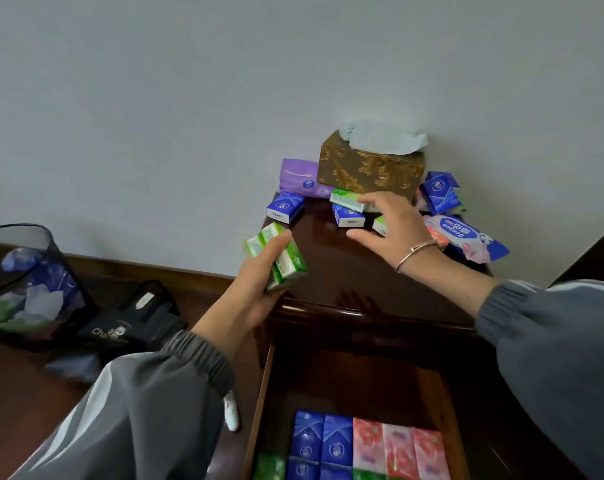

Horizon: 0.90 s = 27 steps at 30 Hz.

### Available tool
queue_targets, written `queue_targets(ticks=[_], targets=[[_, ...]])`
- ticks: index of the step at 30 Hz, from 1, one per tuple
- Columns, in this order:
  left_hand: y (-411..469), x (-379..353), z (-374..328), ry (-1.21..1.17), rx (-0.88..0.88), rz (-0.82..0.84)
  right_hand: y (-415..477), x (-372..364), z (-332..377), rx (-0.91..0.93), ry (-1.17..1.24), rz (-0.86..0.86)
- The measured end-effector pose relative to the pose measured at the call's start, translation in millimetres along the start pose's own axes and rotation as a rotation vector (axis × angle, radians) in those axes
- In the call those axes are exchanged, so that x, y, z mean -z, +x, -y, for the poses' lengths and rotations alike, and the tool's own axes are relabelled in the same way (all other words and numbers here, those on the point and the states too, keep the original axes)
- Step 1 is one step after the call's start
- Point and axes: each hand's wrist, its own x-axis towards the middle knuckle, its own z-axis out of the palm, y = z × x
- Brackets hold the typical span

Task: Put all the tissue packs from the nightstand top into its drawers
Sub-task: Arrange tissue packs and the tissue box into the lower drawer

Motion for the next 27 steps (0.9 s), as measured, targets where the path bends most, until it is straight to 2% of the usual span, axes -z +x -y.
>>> queue_targets(ticks=[2,6,8,10,12,16,27], targets=[[12,-2,-1,-0.012,-0.015,-0.022,29,4,-27,-0.072,-0.149,-0.081],[28,-1,10,0.052,-0.061,0.054,87,17,-71,-0.184,-0.365,-0.092],[33,3,13,0.119,-0.067,0.107,109,20,-85,-0.233,-0.420,-0.023],[34,7,13,0.104,-0.045,0.123,120,16,-95,-0.250,-0.479,0.124],[37,10,12,0.076,-0.024,0.111,126,9,-102,-0.260,-0.491,0.216],[36,11,14,0.073,-0.025,0.118,131,2,-110,-0.248,-0.480,0.159],[32,8,15,0.049,-0.069,0.132,147,9,-109,-0.245,-0.594,0.327]])
